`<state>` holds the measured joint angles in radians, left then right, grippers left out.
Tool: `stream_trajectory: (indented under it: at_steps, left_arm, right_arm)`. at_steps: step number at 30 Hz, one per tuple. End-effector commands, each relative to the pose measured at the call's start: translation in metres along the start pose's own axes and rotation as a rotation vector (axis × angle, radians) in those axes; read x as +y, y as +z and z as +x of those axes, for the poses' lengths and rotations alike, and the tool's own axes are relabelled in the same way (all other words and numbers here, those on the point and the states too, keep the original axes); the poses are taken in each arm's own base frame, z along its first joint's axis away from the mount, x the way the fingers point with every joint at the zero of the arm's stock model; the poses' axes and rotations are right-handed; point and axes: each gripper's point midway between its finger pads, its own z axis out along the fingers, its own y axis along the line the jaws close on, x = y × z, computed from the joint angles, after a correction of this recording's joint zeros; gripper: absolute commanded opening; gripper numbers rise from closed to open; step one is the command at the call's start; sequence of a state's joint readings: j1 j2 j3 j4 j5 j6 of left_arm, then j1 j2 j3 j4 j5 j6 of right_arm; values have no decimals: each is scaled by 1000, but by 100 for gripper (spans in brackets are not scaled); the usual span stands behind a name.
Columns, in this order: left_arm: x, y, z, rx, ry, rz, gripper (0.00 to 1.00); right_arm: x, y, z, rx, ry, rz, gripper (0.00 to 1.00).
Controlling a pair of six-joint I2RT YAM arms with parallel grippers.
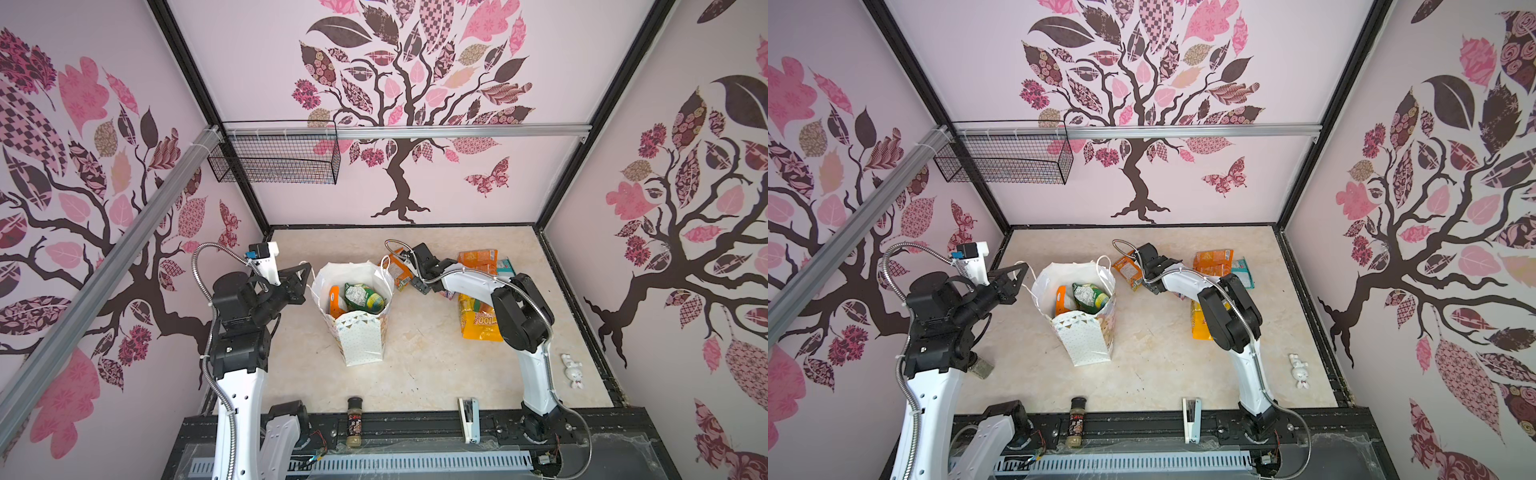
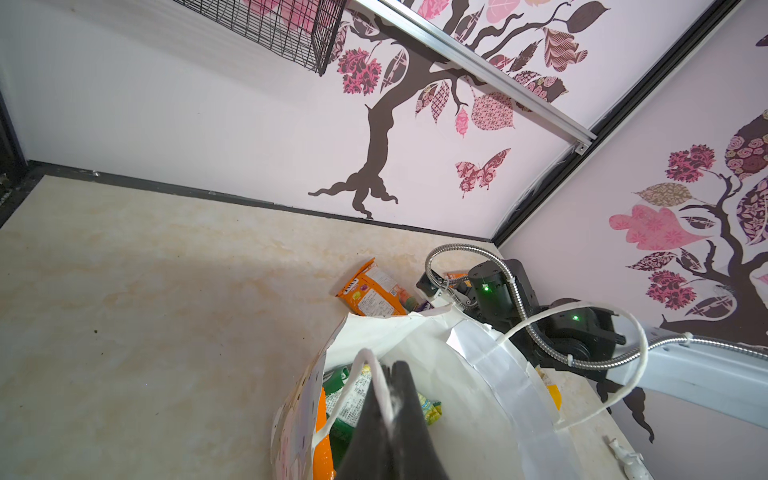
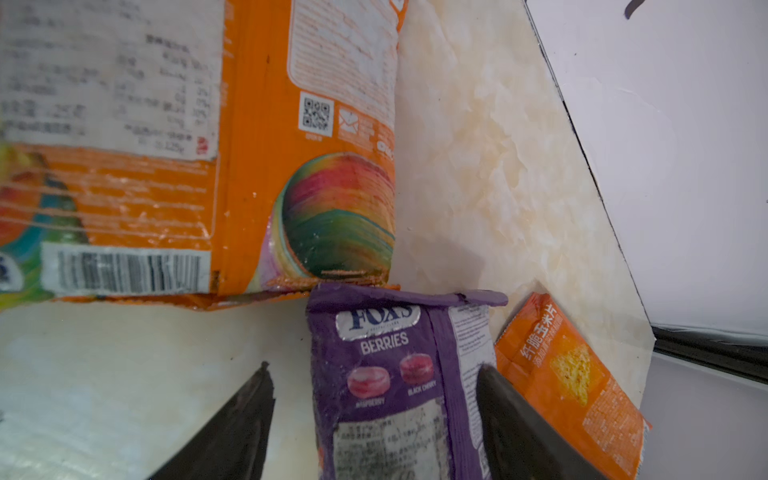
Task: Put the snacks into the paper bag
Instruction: 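Close the right gripper on the purple packet's top edge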
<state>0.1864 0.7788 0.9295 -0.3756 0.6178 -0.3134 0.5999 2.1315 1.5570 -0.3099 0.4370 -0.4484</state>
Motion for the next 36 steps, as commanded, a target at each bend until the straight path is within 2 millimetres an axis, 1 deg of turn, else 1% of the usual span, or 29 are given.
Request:
stream_trajectory:
  at_steps: [1, 5, 8, 13, 16, 19, 22, 23, 26, 29, 32, 36]
  left_arm:
    - [-11, -6, -15, -35, 40, 26, 0]
    - [-11, -5, -14, -33, 31, 34, 0]
    - [-11, -4, -14, -30, 29, 37, 0]
    - [-12, -4, -13, -30, 32, 43, 0]
    - [-9, -3, -12, -25, 28, 32, 0]
    - [-8, -2, -12, -20, 29, 28, 0]
    - [-6, -2, -10, -22, 30, 17, 0]
    - [-6, -3, -10, -24, 32, 15, 0]
    - [-6, -4, -11, -31, 35, 14, 0]
    - [-6, -5, -11, -35, 36, 10, 0]
    - [-4, -5, -10, -38, 33, -1, 0]
    - [2, -5, -12, -52, 33, -33, 0]
  right_arm:
    - [-1, 17, -5, 4, -22, 19, 78]
    - [3, 27, -2, 25, -24, 11, 77]
    - [0, 34, -1, 34, -20, 21, 75]
    - [-4, 44, 0, 41, -14, 26, 68]
    - [-6, 46, -4, 37, -10, 23, 64]
    - [-5, 48, -6, 26, -2, 12, 54]
    - [-2, 47, -7, 21, 5, -4, 41]
    - [-2, 48, -7, 22, 7, -6, 38]
    - [-5, 43, -10, 14, 18, -4, 24]
    - [-13, 32, -16, -3, 51, 2, 6]
    - [-21, 16, -21, -31, 97, -3, 0]
    - [-30, -17, -28, -73, 199, -40, 0]
